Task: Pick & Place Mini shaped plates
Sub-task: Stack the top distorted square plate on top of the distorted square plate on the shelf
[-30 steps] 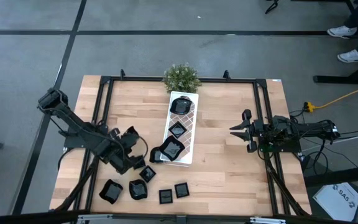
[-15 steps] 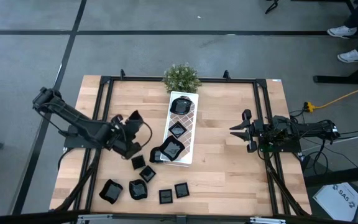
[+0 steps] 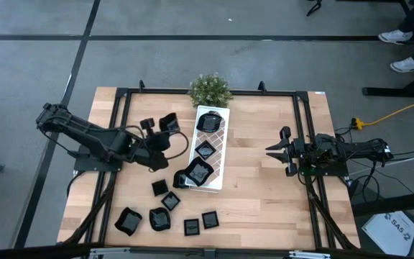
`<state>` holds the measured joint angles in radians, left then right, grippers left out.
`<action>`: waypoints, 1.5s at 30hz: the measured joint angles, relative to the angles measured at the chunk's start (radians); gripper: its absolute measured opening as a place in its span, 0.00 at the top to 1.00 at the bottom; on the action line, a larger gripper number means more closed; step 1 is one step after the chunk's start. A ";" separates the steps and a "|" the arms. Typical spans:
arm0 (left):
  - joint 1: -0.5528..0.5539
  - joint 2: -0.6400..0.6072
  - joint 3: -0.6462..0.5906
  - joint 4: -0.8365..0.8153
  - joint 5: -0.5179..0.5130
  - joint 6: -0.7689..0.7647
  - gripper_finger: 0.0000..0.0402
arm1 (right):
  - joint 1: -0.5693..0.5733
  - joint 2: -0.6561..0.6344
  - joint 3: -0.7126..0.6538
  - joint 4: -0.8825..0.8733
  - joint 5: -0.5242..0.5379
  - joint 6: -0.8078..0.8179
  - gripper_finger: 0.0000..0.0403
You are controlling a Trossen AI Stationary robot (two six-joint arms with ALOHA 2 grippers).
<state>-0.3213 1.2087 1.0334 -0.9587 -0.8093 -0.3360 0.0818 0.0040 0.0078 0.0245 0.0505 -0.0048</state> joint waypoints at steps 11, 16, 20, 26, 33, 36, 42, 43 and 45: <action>0.009 0.000 0.013 0.296 0.000 0.488 0.99 | 0.000 0.000 0.000 0.000 0.000 0.000 0.79; 0.009 0.000 0.013 0.392 0.052 0.595 0.99 | 0.000 0.000 0.000 0.000 0.000 0.000 0.79; 0.009 0.000 0.013 0.440 0.105 0.643 0.99 | 0.000 0.000 0.000 0.000 0.000 0.000 0.79; -0.012 0.000 0.013 0.461 0.140 0.687 0.99 | 0.000 0.000 0.000 0.000 0.000 0.000 0.79; -0.053 0.000 0.013 0.494 0.184 0.717 1.00 | 0.000 0.000 0.000 0.000 0.000 0.000 0.79; -0.067 0.001 0.013 0.517 0.238 0.717 0.99 | 0.000 0.000 0.000 0.000 0.000 0.000 0.79; -0.099 0.002 0.013 0.520 0.326 0.712 0.99 | 0.000 0.000 0.000 0.000 0.000 0.000 0.79; -0.105 0.002 0.013 0.522 0.343 0.708 0.99 | 0.000 0.000 0.000 0.000 0.000 0.000 0.79; -0.117 0.002 0.013 0.522 0.367 0.694 1.00 | 0.000 0.000 0.000 0.000 0.000 0.000 0.79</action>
<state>-0.4380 1.2102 1.0466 -0.4366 -0.4421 0.3582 0.0818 0.0040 0.0078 0.0243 0.0505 -0.0048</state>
